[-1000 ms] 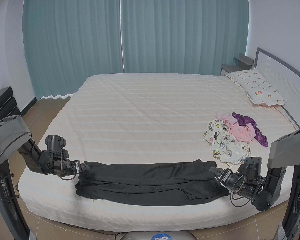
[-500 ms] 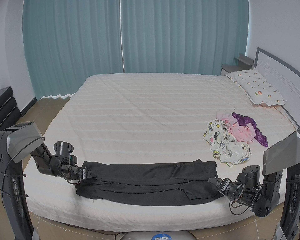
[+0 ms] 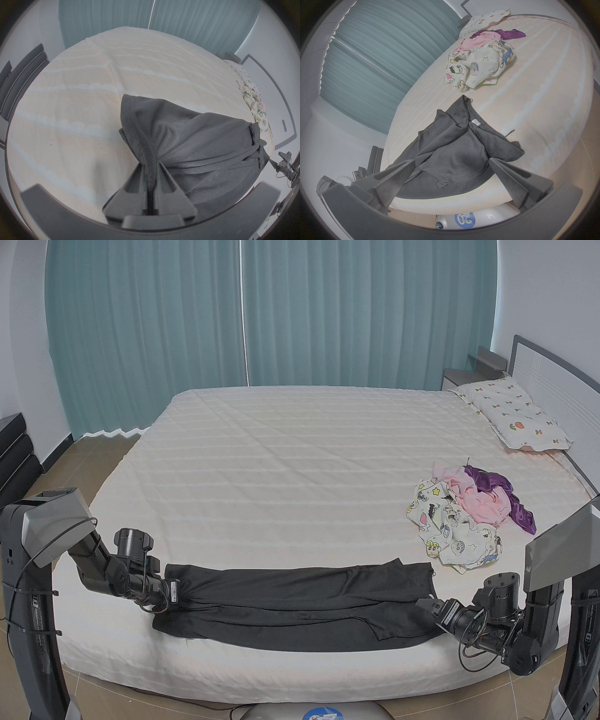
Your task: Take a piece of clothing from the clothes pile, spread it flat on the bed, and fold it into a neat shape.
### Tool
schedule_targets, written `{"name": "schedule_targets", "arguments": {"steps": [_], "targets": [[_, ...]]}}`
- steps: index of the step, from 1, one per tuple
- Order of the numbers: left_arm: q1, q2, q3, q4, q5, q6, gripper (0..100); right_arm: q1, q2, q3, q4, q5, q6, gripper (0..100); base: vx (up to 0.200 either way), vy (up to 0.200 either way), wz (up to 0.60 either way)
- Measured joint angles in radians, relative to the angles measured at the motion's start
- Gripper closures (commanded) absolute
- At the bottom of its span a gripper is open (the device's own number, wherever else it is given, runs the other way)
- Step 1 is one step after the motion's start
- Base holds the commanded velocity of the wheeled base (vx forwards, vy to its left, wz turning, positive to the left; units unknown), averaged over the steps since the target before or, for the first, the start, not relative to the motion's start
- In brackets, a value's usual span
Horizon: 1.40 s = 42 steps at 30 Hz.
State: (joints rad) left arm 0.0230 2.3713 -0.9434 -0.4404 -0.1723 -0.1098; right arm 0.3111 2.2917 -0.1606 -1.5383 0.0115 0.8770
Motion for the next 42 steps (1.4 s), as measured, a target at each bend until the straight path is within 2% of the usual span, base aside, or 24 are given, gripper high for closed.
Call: {"name": "schedule_targets", "arguments": {"steps": [20,27,33,42], "targets": [[0.08,-0.105,0.018,0.048,0.034,0.01,100,-0.001,0.001,0.015,-0.003,0.002,0.002,0,0.0,0.0,0.0],[0.078,-0.124,0.03,0.049,0.039,0.003,100,-0.004,0.001,0.015,-0.003,0.014,0.002,0,0.0,0.0,0.0],[0.075,-0.126,0.033,0.058,0.046,0.001,100,-0.007,0.001,0.014,-0.003,0.014,0.002,0,-0.2,0.0,0.0],[0.075,-0.13,0.028,0.061,0.049,-0.006,100,-0.008,0.001,0.011,-0.003,0.014,0.002,0,0.0,0.0,0.0]]}}
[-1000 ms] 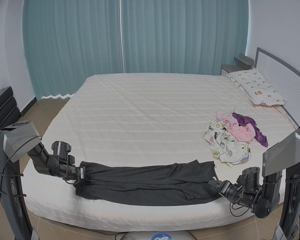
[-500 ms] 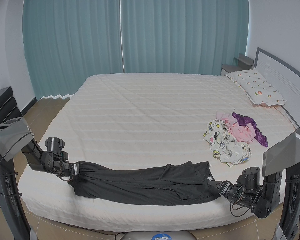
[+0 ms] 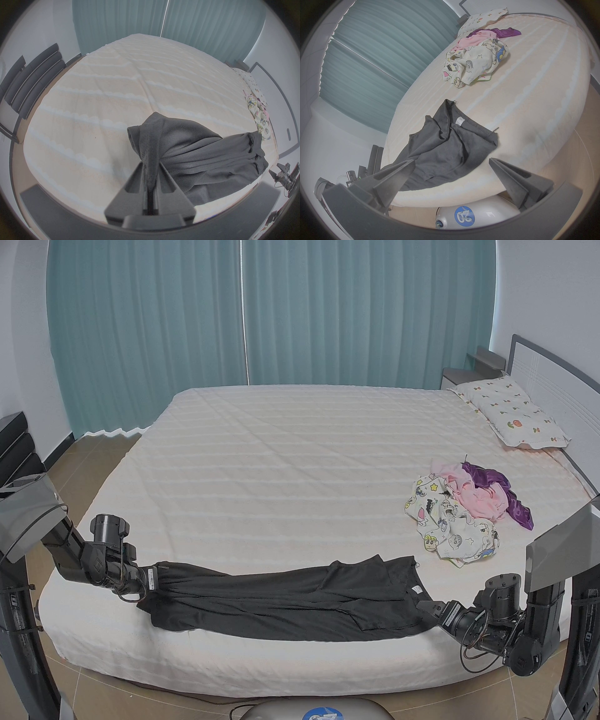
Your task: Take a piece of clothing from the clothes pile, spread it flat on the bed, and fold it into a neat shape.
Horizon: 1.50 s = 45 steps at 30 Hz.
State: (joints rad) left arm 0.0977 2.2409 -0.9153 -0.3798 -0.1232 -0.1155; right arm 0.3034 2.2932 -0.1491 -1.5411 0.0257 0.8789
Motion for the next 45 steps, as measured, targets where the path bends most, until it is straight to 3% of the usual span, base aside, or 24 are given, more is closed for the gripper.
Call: {"name": "schedule_targets", "arguments": {"steps": [6,12,33,45], "targets": [[-0.008,-0.002,-0.013,0.0,0.01,-0.074,100,0.0,0.0,-0.005,0.0,0.0,-0.001,0,0.0,0.0,0.0],[-0.038,-0.021,-0.014,0.003,0.023,-0.112,100,-0.002,0.0,-0.008,0.0,0.0,-0.001,0,0.0,-0.2,0.0],[-0.354,-0.147,-0.142,0.296,0.187,-0.391,100,-0.005,0.0,-0.013,0.0,0.001,-0.001,0,0.0,-0.2,0.0],[-0.517,-0.142,-0.325,0.467,0.205,-0.513,100,-0.004,0.001,-0.014,0.0,0.001,-0.002,0,0.0,-0.2,0.0]]}}
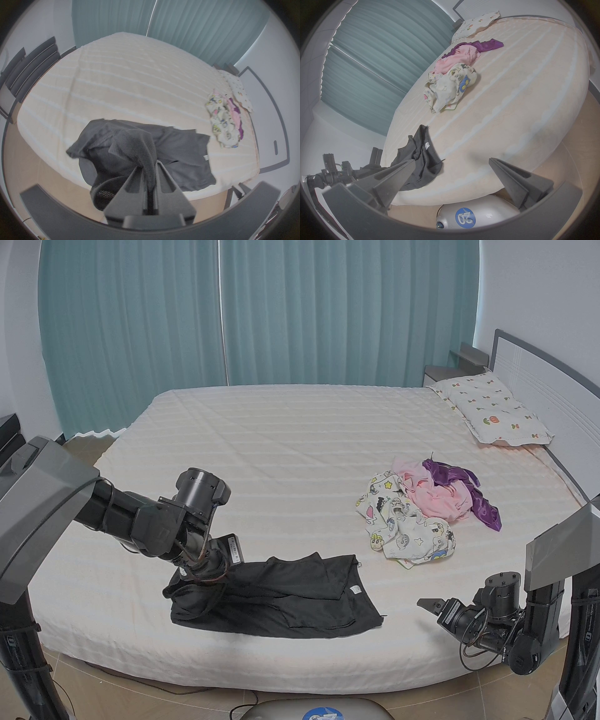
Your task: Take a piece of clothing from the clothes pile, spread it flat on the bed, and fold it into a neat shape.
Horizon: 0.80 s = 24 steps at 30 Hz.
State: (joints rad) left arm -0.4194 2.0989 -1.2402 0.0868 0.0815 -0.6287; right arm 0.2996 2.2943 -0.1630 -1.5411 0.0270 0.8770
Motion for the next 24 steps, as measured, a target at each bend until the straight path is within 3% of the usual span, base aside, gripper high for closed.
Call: {"name": "schedule_targets", "arguments": {"steps": [9,19,20,24], "targets": [[-0.076,0.088,-0.157,0.077,0.003,-0.041,100,0.001,0.001,0.0,0.001,0.0,0.0,0,0.0,-0.2,0.0],[-0.126,0.209,-0.277,0.088,0.016,-0.097,100,0.006,0.012,0.0,0.0,0.0,0.0,0,0.0,0.0,0.0],[-0.127,0.219,-0.289,0.087,0.023,-0.107,0,0.007,0.013,0.0,0.0,0.0,0.0,0,0.0,0.0,0.0],[-0.132,0.263,-0.356,0.088,0.045,-0.175,0,0.008,0.018,0.0,-0.004,0.0,0.0,0,0.0,0.0,0.0]]}}
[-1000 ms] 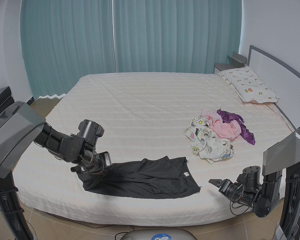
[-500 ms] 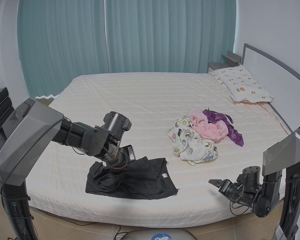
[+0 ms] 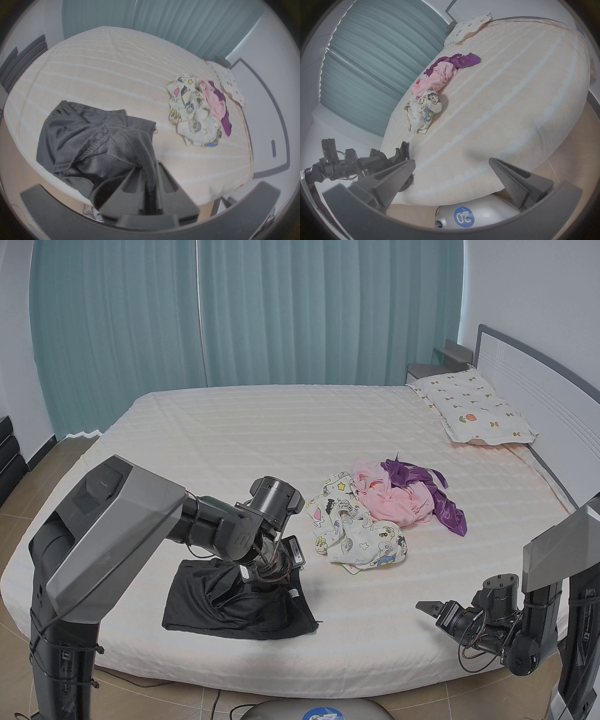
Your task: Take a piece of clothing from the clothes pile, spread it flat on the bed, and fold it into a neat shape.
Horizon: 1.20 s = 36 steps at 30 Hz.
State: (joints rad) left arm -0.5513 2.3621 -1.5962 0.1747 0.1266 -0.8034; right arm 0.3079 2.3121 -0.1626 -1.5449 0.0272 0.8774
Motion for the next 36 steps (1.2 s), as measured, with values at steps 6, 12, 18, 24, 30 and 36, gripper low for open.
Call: {"name": "schedule_targets", "arguments": {"steps": [6,12,18,24,30,36], "targets": [[-0.006,0.023,-0.029,0.009,-0.002,-0.048,0,-0.001,0.014,0.004,-0.009,-0.001,0.0,0,0.0,0.0,0.0],[0.015,-0.039,0.012,0.021,-0.055,-0.072,0,0.0,0.02,0.006,-0.008,-0.001,0.0,0,0.0,0.0,0.0],[0.091,-0.12,0.11,0.018,-0.11,-0.099,0,-0.001,0.021,0.007,-0.008,-0.001,0.0,0,0.0,0.0,0.0],[0.185,-0.194,0.23,-0.007,-0.219,-0.13,0,-0.001,0.018,-0.001,-0.008,-0.003,-0.008,0,0.0,0.2,0.0],[0.299,-0.267,0.383,-0.118,-0.299,-0.133,0,0.017,0.005,-0.018,-0.008,-0.003,-0.023,0,0.0,0.2,0.0],[0.413,-0.317,0.534,-0.229,-0.372,-0.128,0,0.059,-0.007,-0.059,-0.008,-0.002,-0.055,0,0.0,0.2,0.0]]}}
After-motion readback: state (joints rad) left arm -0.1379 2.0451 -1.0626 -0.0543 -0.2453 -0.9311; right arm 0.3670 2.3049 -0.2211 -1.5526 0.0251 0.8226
